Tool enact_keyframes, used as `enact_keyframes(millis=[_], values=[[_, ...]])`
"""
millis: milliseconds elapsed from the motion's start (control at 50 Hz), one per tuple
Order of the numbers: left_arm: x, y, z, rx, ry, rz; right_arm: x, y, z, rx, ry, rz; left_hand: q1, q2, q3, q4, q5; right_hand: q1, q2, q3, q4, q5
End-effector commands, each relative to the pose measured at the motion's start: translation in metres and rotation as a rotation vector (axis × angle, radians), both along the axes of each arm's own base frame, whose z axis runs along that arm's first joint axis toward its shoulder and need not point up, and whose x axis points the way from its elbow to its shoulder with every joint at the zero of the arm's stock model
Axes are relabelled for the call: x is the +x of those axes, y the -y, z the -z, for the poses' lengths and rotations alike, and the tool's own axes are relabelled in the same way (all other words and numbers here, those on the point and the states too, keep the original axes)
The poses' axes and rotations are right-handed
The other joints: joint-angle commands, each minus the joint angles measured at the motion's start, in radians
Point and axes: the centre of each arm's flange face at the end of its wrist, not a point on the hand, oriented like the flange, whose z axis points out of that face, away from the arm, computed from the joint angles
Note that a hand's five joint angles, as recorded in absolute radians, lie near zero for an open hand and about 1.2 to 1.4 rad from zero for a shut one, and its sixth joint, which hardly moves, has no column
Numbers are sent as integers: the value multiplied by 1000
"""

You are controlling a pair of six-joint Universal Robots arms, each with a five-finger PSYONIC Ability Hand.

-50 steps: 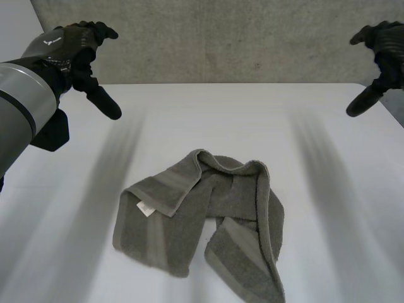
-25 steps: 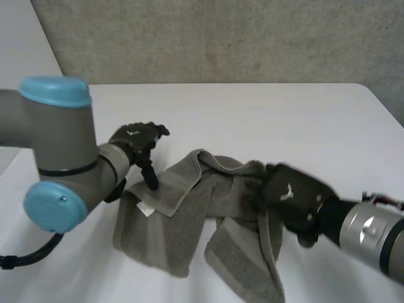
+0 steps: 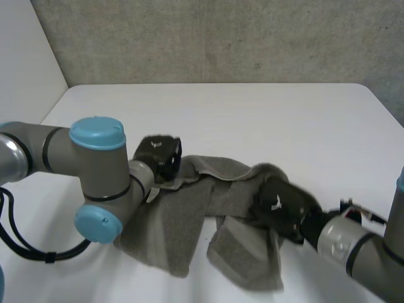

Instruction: Fold the towel.

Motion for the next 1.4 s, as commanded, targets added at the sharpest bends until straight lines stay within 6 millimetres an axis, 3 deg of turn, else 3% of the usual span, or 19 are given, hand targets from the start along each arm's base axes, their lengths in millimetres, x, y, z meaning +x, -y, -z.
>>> enact_keyframes(millis=[20, 40, 60, 80, 100, 120, 160, 240, 280, 400, 440, 500, 580, 740, 860, 900, 980, 1160, 1400], values=[[-2, 17, -90, -268, -168, -51, 12, 60, -84, -282, 249, 107, 232, 216, 220, 219, 231, 66, 72, 64, 60, 56], [5, 19, -124, -346, -223, -83, 12, 67, -117, -345, 350, 122, 232, 216, 220, 219, 231, 66, 72, 64, 60, 56], [12, 17, -158, -417, -289, -112, 12, 67, -117, -346, 351, 122, 232, 216, 220, 219, 231, 66, 72, 64, 60, 56], [12, 16, -158, -417, -289, -113, 11, 70, -145, -388, 444, 122, 232, 216, 220, 219, 231, 66, 72, 64, 60, 56], [20, 12, -189, -482, -360, -136, 11, 70, -146, -388, 445, 122, 232, 216, 220, 219, 231, 66, 72, 64, 60, 56], [20, 12, -189, -482, -360, -136, 11, 70, -168, -399, 528, 111, 232, 216, 220, 219, 231, 66, 72, 64, 60, 56], [33, 1, -231, -558, -466, -149, 11, 69, -184, -385, 597, 102, 232, 216, 220, 219, 231, 66, 72, 64, 60, 56], [38, -8, -240, -560, -503, -144, 13, 66, -197, -288, 704, 56, 232, 216, 220, 219, 231, 66, 72, 64, 60, 56], [39, -11, -235, -540, -498, -140, 14, 64, -193, -258, 707, 45, 232, 216, 220, 219, 231, 66, 72, 64, 60, 56], [36, -18, -171, -377, -383, -122, 13, 54, -156, -100, 634, 80, 101, 84, 88, 88, 99, 66, 72, 64, 60, 56], [35, -26, -135, -271, -312, -93, 11, 52, -148, -60, 610, 97, -709, -726, -722, -722, -711, 66, 72, 64, 60, 56], [36, -29, -114, -211, -268, -82, 7, 50, -137, -20, 561, 137, -809, -826, -822, -823, -811, 66, 72, 64, 60, 56], [38, -41, -70, -84, -164, -61, -22, 80, -123, -27, 534, 343, -921, -937, -934, -934, -922, 66, 72, 64, 60, 56], [42, -55, -55, -32, -133, -52, -53, 133, -86, 0, 482, 602, -921, -937, -934, -934, -923, 66, 72, 64, 60, 56], [35, -88, -48, 4, -111, 25, -64, 157, -58, 46, 452, 666, -903, -920, -916, -917, -905, 66, 72, 64, 60, 56], [36, -99, -43, 25, -96, 43, -65, 163, -47, 69, 445, 679, -892, -908, -904, -905, -893, -896, -891, -899, -903, -907], [37, -111, -37, 32, -62, 69, -67, 165, -47, 71, 451, 692, -877, -894, -890, -890, -879, -1156, -1150, -1158, -1162, -1166], [36, -144, -19, 5, 99, 168, -73, 139, -73, 52, 473, 701, -786, -802, -799, -799, -788, -1156, -1150, -1158, -1162, -1166], [30, -138, 5, -7, 165, 194, -63, 61, -58, 181, 423, 648, -736, -753, -749, -749, -738, -987, -981, -989, -993, -997]])
